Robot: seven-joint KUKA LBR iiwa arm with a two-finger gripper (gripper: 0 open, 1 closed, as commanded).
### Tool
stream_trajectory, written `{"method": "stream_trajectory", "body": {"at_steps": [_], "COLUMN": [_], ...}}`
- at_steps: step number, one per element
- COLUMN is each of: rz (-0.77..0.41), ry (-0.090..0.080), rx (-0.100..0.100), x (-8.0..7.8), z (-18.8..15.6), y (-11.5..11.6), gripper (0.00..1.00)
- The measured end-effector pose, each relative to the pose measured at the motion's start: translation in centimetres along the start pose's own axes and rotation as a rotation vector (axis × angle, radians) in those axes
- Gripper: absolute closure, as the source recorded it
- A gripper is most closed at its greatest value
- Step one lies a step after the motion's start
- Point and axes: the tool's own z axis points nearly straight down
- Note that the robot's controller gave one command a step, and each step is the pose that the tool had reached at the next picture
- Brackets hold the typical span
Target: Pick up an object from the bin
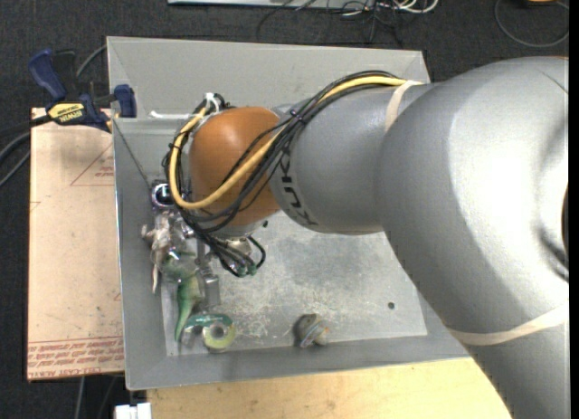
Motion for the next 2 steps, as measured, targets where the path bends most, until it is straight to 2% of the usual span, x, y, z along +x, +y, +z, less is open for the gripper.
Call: {"method": "stream_trajectory", "body": {"at_steps": [1, 2], "rz": [-0.220, -0.220], "ry": [0.001, 0.002], "rx": [0.005, 0.005], "x": [0.26, 0.26], "z": [0.21, 0.21], "y": [0.08, 0.08], "gripper": [1.00, 1.00]}}
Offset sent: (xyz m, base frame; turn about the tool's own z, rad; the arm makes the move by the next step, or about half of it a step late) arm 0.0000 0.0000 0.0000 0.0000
